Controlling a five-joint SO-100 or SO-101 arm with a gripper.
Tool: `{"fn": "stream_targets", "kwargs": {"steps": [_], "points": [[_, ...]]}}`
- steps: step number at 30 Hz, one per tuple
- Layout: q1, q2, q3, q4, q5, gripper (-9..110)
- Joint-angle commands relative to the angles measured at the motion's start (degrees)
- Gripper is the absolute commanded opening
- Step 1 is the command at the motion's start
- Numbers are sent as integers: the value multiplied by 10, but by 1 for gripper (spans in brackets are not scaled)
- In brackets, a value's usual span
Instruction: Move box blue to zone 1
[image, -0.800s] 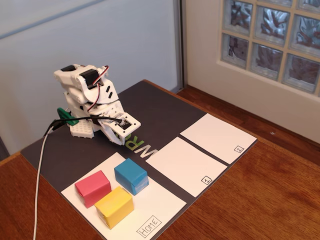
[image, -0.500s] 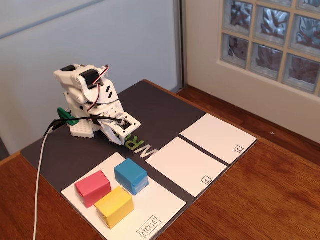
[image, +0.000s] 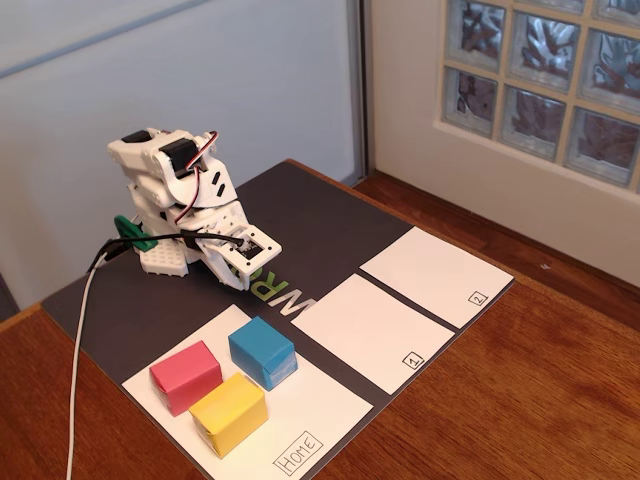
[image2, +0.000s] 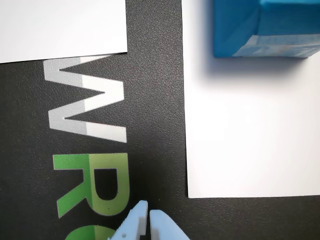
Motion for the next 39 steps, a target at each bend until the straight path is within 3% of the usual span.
{"fn": "stream_targets", "kwargs": {"steps": [1,14,18,25,31,39], "points": [[1,29,3,34,3,0],[16,29,3,34,3,0],[52,29,3,25,-45,0],[29,21,-29,18,7,0],[25,-241,-207,-50,-18,0],[54,-548,-547,-32,-110,0]]}}
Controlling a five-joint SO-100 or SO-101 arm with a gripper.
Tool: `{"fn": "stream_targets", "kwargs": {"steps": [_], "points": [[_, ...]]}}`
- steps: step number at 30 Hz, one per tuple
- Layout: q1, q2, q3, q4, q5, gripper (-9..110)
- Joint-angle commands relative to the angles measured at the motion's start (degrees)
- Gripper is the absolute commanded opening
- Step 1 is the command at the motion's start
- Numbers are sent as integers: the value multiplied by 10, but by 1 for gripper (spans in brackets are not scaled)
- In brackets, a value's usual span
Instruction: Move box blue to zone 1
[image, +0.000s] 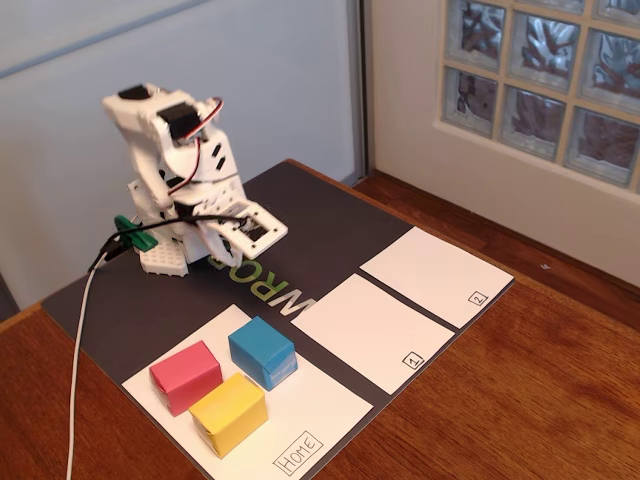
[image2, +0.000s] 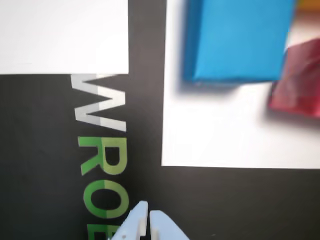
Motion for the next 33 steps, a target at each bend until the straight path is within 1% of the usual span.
{"fn": "stream_targets", "kwargs": {"steps": [1,6,11,19,27,29,33], "points": [[16,-115,-169,12,-35,0],[47,-249,-313,24,-78,0],[81,-362,-417,30,-99,0],[97,-557,-603,90,-127,0],[76,-628,-630,100,-128,0],[67,-631,-630,105,-122,3],[46,-632,-624,109,-103,23]]}}
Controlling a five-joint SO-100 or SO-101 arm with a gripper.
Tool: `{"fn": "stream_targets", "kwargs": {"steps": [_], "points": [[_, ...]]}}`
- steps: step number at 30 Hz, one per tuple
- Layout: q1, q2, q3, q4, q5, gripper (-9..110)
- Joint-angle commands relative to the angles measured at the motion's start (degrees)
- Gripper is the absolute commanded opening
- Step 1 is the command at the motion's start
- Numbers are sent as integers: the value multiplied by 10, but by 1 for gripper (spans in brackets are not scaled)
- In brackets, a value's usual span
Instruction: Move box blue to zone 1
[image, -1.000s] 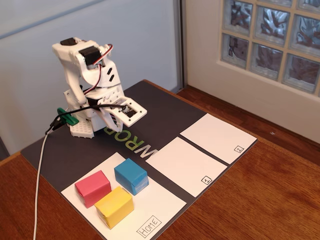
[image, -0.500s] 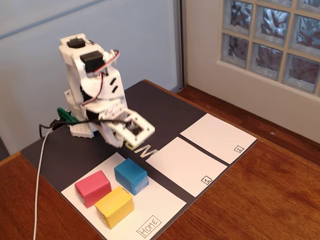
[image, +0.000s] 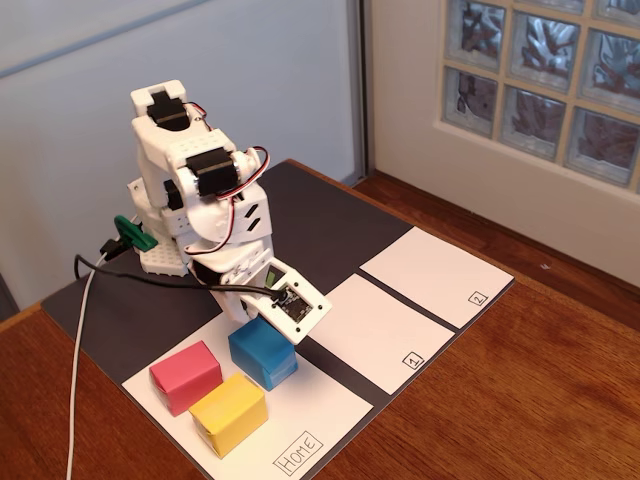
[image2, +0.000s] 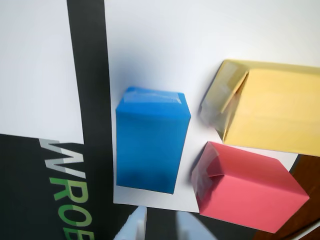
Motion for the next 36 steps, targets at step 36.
{"fn": "stream_targets", "kwargs": {"steps": [36], "points": [[-63,58,202,-158,67,48]]}}
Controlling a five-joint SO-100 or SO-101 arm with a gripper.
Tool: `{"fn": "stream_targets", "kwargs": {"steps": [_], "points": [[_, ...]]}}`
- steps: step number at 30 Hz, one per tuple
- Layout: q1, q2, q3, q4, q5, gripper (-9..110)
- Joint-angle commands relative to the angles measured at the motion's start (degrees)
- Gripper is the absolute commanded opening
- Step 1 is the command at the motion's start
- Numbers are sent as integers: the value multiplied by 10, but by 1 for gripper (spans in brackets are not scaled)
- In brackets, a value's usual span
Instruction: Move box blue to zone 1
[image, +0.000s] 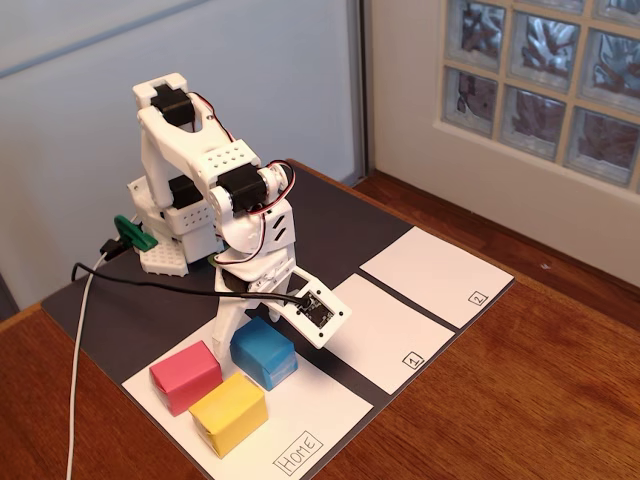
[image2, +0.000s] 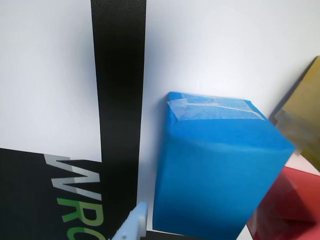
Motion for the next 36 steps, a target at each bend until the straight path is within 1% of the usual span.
{"fn": "stream_targets", "kwargs": {"steps": [1,18,27,30,36], "points": [[-5,4,-4,-11,7,48],[-24,-92,-3,-92,33,50],[-42,-114,-1,-96,44,48],[-43,-118,-1,-97,45,45],[-40,-119,-1,-97,41,32]]}}
